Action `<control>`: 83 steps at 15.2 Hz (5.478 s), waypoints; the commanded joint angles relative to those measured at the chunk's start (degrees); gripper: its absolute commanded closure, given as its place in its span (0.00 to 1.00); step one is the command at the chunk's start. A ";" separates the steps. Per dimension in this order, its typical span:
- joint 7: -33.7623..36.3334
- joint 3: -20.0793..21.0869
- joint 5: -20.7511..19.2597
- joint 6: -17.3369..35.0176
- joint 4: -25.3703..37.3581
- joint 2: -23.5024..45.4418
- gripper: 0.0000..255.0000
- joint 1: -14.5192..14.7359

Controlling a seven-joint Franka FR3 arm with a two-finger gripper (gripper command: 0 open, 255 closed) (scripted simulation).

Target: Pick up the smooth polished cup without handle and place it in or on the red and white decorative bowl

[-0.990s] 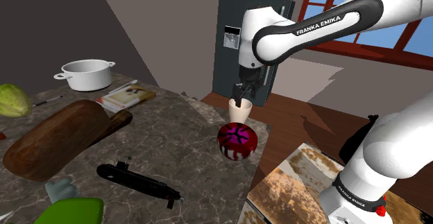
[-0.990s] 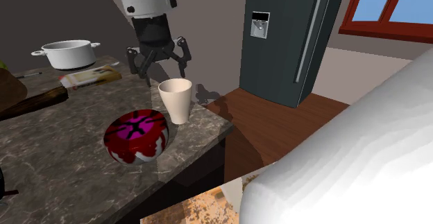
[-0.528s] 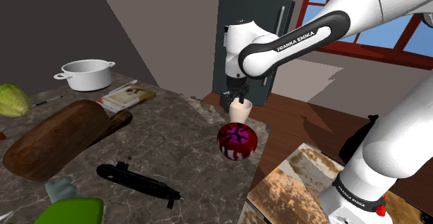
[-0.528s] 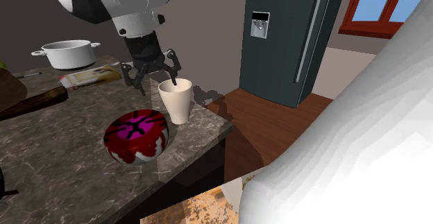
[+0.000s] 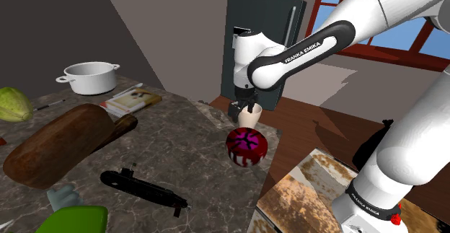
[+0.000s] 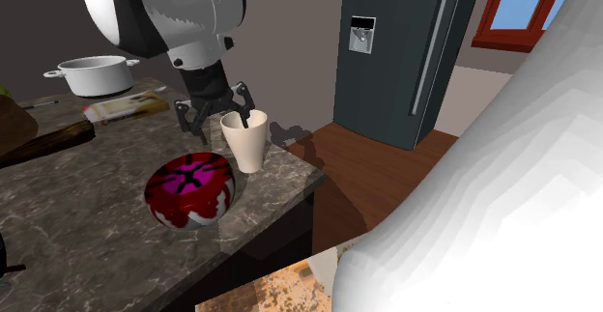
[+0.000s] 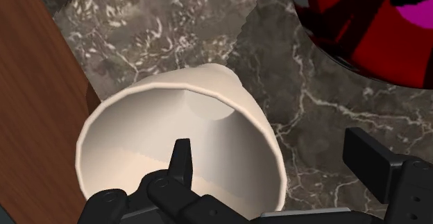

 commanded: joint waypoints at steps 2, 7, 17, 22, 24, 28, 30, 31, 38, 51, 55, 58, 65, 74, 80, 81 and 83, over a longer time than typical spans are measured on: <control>0.03 0.01 -0.03 0.07 -0.01 0.06 0.00 0.00; 0.03 0.00 -0.03 0.06 -0.01 0.05 1.00 0.00; -0.80 -0.11 0.78 -2.24 1.05 -1.33 1.00 0.10; -2.00 -0.34 1.88 -6.09 3.07 -3.36 1.00 0.25; -2.42 -0.43 2.24 -7.64 3.96 -4.08 1.00 0.29; -3.19 -0.62 2.85 -10.72 5.89 -5.34 1.00 0.37; -3.54 -0.72 3.10 -12.26 6.93 -5.89 1.00 0.40; -3.70 -0.76 3.21 -13.03 7.47 -6.15 1.00 0.41; -4.73 -1.06 3.82 -18.39 11.55 -7.55 1.00 0.44; -1.86 1.26 6.06 -27.59 16.23 -11.93 1.00 2.61; 2.26 4.10 7.99 -30.53 16.29 -14.64 1.00 4.79; 5.56 6.39 9.39 -32.80 17.04 -16.07 1.00 6.36; 7.98 8.16 10.44 -30.40 13.78 -16.88 1.00 7.49; 8.77 8.96 10.61 -23.50 7.29 -16.41 1.00 7.73; 9.49 9.65 10.49 -18.80 3.46 -15.45 1.00 7.77; 9.64 9.78 10.44 -18.00 2.85 -15.24 1.00 7.77; 9.64 9.78 10.45 -18.00 2.84 -15.24 1.00 7.77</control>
